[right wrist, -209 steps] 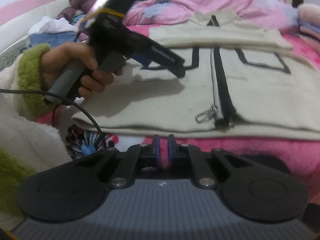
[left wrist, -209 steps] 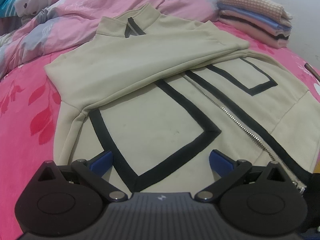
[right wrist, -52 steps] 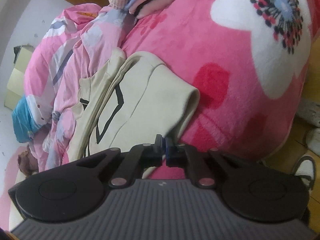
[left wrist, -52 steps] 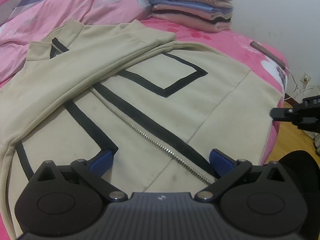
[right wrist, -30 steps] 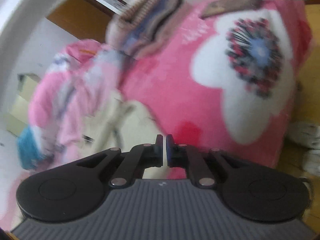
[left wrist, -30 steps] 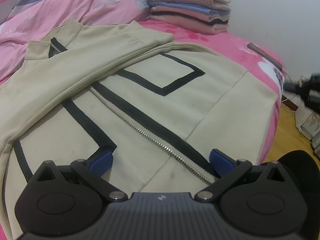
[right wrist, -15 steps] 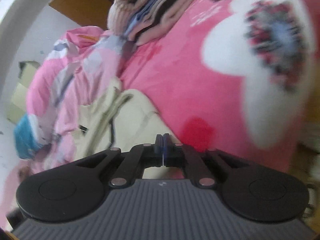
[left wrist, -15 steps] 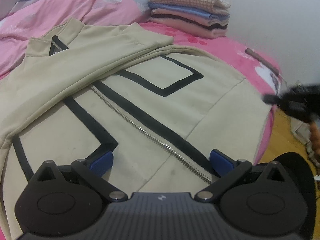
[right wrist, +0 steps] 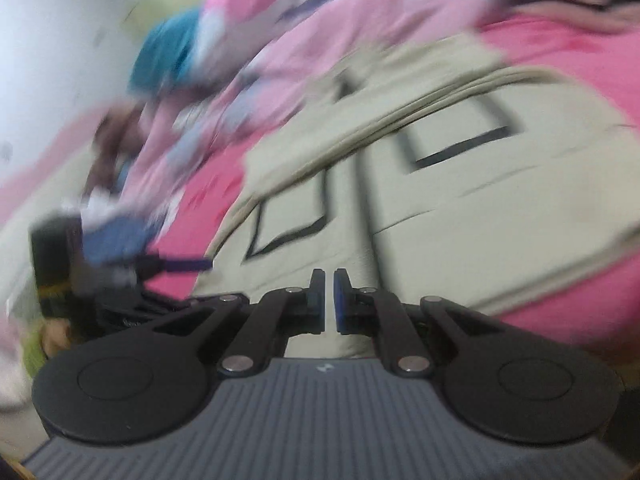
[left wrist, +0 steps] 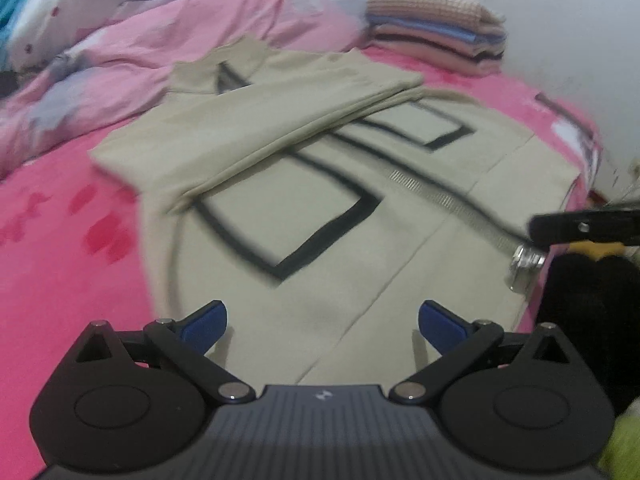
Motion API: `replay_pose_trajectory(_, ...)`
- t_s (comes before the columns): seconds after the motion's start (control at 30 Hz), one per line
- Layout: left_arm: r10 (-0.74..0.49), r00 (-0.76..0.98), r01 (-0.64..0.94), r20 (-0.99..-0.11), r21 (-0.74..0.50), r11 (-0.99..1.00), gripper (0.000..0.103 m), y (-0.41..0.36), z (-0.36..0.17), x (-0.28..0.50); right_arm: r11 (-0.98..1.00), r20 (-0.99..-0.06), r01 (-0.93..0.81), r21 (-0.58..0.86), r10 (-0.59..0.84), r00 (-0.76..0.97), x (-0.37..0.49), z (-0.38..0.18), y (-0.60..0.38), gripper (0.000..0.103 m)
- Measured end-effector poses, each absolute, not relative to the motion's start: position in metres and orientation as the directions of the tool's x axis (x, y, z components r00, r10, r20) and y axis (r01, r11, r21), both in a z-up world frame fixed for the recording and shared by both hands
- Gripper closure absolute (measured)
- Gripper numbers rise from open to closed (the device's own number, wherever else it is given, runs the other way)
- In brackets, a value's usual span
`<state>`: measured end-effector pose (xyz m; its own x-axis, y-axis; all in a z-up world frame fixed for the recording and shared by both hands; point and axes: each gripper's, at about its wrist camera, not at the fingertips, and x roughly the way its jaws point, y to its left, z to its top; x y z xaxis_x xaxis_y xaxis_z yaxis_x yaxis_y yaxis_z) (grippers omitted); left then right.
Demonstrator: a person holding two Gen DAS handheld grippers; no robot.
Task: Fold clothes
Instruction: 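Move both open grippers over the hoodie collar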
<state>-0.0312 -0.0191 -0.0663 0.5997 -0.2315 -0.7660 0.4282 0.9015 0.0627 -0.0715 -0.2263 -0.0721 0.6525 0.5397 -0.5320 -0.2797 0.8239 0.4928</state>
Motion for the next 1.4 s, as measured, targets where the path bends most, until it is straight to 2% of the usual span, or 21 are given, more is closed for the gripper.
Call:
replay_pose_trajectory(0.17, -0.205, 0.604, 0.436, -0.77, 0.105, 0.894, 0.001, -0.014, -0.088, -0.049, 0.878, -0.649, -0.343, 0.334, 0.478, 0.591, -0.067, -0.099, -0.186, 0.102)
replay_pose_trajectory(0.3, -0.227, 0.586, 0.461, -0.778, 0.09, 0.883, 0.0, -0.011, -0.09, -0.055, 0.891, -0.701, -0.334, 0.307, 0.449, 0.554, -0.069, -0.094, -0.183, 0.103)
replay_pose_trajectory(0.47, -0.25, 0.562, 0.492, -0.788, 0.076, 0.868, 0.0, -0.008, -0.092, -0.062, 0.902, -0.713, -0.331, 0.277, 0.424, 0.558, -0.076, -0.094, -0.182, 0.103)
replay_pose_trajectory(0.6, -0.291, 0.523, 0.478, -0.801, -0.007, 0.878, 0.001, 0.012, -0.088, -0.063, 0.901, -0.724, -0.328, 0.284, 0.425, 0.544, -0.075, -0.086, -0.185, 0.103)
replay_pose_trajectory(0.63, -0.288, 0.527, 0.465, -0.8, -0.012, 0.885, 0.001, 0.019, -0.085, -0.062, 0.898, -0.723, -0.331, 0.288, 0.431, 0.541, -0.075, -0.081, -0.186, 0.1)
replay_pose_trajectory(0.8, -0.223, 0.618, 0.368, -0.754, 0.027, 0.929, 0.002, 0.044, -0.064, -0.045, 0.894, -0.651, -0.379, 0.24, 0.437, 0.62, -0.061, -0.046, -0.186, 0.099)
replay_pose_trajectory(1.03, -0.228, 0.701, 0.314, -0.676, 0.006, 0.949, 0.002, 0.032, -0.033, 0.024, 0.914, -0.625, -0.344, 0.213, 0.399, 0.671, -0.009, -0.034, -0.2, 0.099)
replay_pose_trajectory(1.17, -0.184, 0.735, 0.235, -0.653, -0.01, 0.972, 0.002, 0.021, -0.02, 0.087, 0.919, -0.607, -0.329, 0.219, 0.392, 0.692, 0.027, -0.026, -0.212, 0.099)
replay_pose_trajectory(1.3, -0.118, 0.73, 0.145, -0.673, -0.016, 0.989, 0.002, 0.008, -0.023, 0.155, 0.919, -0.595, -0.324, 0.223, 0.392, 0.702, 0.079, -0.017, -0.223, 0.098)
replay_pose_trajectory(1.4, -0.034, 0.732, 0.091, -0.681, 0.049, 0.995, 0.002, -0.007, -0.032, 0.197, 0.923, -0.599, -0.314, 0.222, 0.383, 0.703, 0.129, -0.016, -0.228, 0.098)
